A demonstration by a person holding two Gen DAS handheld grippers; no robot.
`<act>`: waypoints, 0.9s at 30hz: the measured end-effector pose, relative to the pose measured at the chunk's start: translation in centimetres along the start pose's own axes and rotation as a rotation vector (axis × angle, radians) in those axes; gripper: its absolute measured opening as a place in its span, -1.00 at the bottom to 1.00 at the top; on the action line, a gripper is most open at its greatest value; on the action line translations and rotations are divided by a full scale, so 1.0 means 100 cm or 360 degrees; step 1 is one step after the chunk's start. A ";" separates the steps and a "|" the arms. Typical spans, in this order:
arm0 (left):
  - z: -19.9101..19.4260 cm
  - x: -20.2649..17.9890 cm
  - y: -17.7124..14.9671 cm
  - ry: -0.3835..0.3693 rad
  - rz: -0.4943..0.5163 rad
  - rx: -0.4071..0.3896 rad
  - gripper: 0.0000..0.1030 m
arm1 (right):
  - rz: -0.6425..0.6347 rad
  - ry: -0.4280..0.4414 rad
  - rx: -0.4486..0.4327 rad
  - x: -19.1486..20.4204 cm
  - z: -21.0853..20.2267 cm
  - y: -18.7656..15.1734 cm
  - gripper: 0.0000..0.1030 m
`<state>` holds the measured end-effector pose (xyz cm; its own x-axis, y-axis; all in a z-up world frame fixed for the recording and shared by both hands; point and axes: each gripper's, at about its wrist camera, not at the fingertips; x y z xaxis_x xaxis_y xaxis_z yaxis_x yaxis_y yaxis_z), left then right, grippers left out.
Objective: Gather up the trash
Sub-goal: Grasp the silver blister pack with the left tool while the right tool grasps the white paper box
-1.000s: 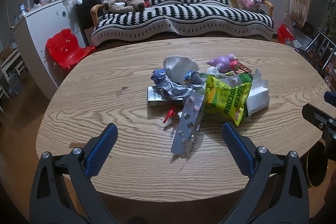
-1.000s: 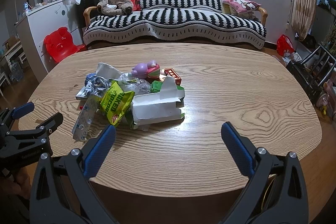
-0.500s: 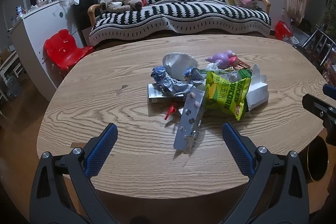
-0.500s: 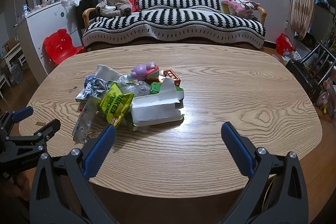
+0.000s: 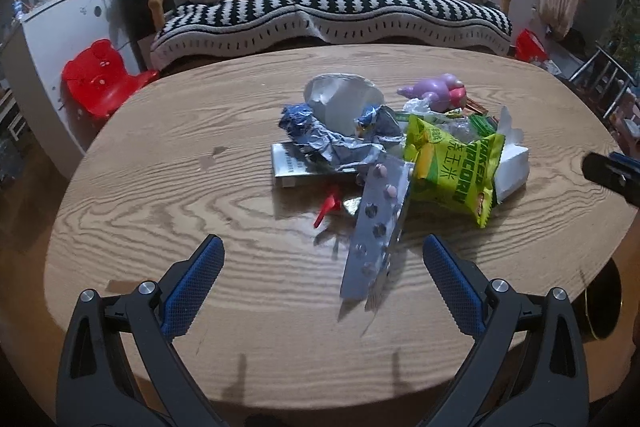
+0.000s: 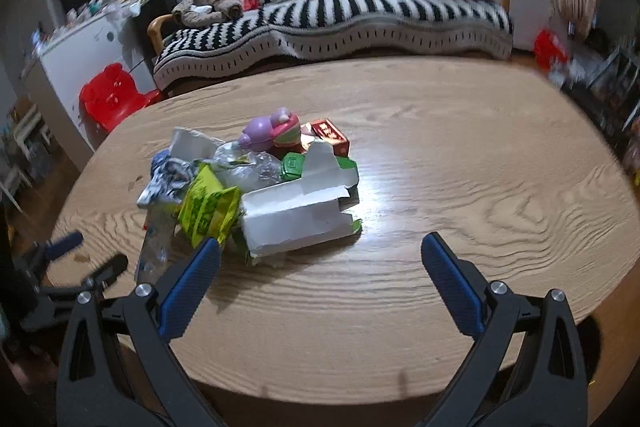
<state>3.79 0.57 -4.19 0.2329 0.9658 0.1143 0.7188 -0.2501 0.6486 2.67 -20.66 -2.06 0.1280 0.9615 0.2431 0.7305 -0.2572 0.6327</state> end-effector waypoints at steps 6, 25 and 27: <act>0.029 -0.011 0.004 -0.0043 0.0037 0.0013 0.88 | 0.0303 0.0160 0.0212 -0.022 0.059 0.013 0.89; 0.047 -0.014 0.006 -0.0045 -0.0002 0.0095 -0.39 | 0.0858 0.0561 0.0327 -0.038 0.111 0.017 -0.12; 0.036 -0.010 0.009 -0.0050 -0.0016 0.0053 -0.39 | 0.0859 0.0600 0.0254 -0.040 0.097 0.023 -0.13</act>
<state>6.58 -0.82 -6.45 0.2457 0.9657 0.0839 0.7424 -0.2431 0.6243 10.38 -24.17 -8.69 0.2807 0.5955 0.7528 0.7236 -0.6465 0.2416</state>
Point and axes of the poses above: each gripper's, at about its wrist camera, not at the fingertips, and z roughly the way its jaws point, x to its left, y to its top, and after that the axes turned 6 degrees about z, right-handed
